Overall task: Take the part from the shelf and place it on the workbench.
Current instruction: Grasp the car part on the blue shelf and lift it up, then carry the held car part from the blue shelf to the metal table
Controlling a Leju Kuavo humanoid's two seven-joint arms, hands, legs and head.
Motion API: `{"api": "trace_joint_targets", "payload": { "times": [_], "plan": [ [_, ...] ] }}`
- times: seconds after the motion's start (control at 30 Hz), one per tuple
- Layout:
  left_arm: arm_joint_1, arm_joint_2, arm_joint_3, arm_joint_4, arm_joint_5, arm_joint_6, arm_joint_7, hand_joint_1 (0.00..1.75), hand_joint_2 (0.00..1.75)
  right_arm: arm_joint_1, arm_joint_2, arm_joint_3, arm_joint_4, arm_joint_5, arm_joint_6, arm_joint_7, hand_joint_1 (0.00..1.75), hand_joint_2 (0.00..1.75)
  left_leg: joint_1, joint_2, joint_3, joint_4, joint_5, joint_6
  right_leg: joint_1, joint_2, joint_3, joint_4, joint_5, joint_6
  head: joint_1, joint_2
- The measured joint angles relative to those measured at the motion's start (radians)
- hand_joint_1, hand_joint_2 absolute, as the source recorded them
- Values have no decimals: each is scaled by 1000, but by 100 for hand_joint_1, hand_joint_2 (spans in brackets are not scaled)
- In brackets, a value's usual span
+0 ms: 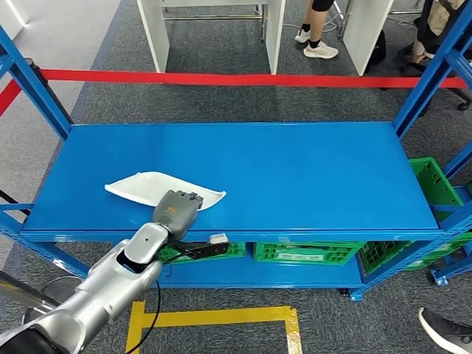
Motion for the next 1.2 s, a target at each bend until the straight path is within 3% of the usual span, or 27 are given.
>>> {"api": "trace_joint_targets", "payload": {
  "times": [0.23,0.43,0.57,0.7,0.87,1.0,1.2],
  "plan": [
    [-5,2,0,0,20,12,-9,175,175,8,0,8,-14,-3,8,1,0,0,0,0,0,0,0,0,0,0,0,0,0,0,0,0],
    [11,14,5,-35,127,117,-83,175,175,22,0,18,-30,-22,10,6,0,0,0,0,0,0,0,0,0,0,0,0,0,0,0,0],
    [87,29,43,-197,375,190,-204,175,175,53,0,40,-64,-88,8,42,0,0,0,0,-1,0,-1,0,0,0,0,0,0,0,0,0],
    [230,70,115,-489,589,278,-302,175,175,118,0,93,-137,-173,4,96,0,0,0,1,-1,0,-3,0,0,2,-1,0,-3,0,0,0],
    [360,130,225,-767,648,327,-357,175,175,172,0,145,-213,-196,-19,103,0,0,-2,4,4,-2,-4,13,-4,3,0,-5,-2,8,-1,0],
    [409,155,275,-876,668,330,-380,175,175,181,0,157,-240,-194,-26,89,0,0,-3,6,21,-23,2,2,1,-14,12,-18,3,1,5,0],
    [458,173,311,-953,699,349,-415,175,175,181,0,162,-250,-210,-27,83,0,0,-3,6,20,-18,2,3,0,-12,16,-20,5,0,6,0]
  ]
}}
